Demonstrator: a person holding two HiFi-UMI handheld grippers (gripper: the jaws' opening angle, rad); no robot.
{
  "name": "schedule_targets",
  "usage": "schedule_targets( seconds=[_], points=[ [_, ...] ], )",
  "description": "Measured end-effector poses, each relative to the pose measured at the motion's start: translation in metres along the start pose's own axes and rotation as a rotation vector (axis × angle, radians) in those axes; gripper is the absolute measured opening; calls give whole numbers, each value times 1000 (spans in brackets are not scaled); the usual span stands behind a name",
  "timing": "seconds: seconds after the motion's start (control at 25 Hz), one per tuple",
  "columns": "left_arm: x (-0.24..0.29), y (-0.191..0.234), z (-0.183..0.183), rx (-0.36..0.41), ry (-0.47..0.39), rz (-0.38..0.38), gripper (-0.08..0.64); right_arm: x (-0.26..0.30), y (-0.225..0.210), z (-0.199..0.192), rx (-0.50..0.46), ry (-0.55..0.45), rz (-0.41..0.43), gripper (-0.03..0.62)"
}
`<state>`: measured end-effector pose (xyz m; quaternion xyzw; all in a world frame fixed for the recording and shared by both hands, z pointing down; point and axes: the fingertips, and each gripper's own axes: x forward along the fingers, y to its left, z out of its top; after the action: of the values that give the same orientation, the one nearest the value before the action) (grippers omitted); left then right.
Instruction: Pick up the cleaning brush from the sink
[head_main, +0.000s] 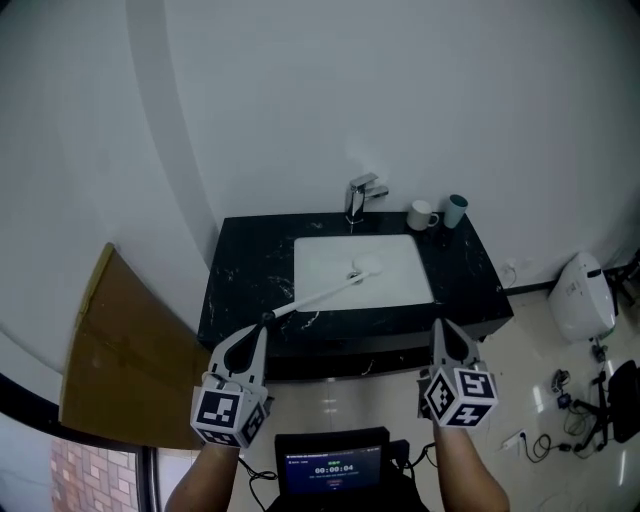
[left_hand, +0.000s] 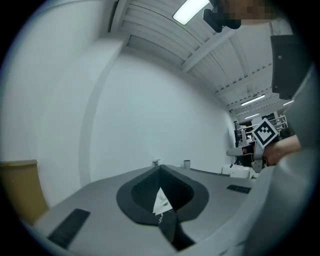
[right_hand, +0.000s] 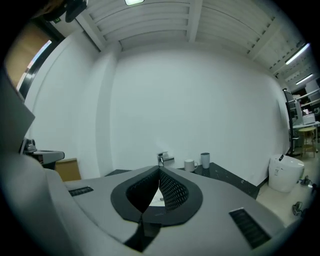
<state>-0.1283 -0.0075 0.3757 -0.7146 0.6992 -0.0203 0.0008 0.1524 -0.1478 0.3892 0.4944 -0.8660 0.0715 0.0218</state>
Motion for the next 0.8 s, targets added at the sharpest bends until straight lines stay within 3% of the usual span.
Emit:
schedule_targets(
  seconds=[0.12,0.16,0.4,0.6,0.72,0.8],
  points=[
    [35,42,-6,-28,20,-40,8,51,28,-10,7,24,-17,12],
    [47,54,-11,-31,34,-59,8,69,36,-14,16,30,-23,57],
    [117,110,-12,-20,116,-204,8,174,74,-33,71,95,-58,57],
    [164,165,-5,-1,60,-281,9,237,110,-51,88,174,-100,57],
    [179,199,-6,0,65,-333,9,268,130,-67,140,231,-140,167],
    [188,225,-9,-3,83,-369,9,288,142,-78,158,268,-198,167]
  ],
)
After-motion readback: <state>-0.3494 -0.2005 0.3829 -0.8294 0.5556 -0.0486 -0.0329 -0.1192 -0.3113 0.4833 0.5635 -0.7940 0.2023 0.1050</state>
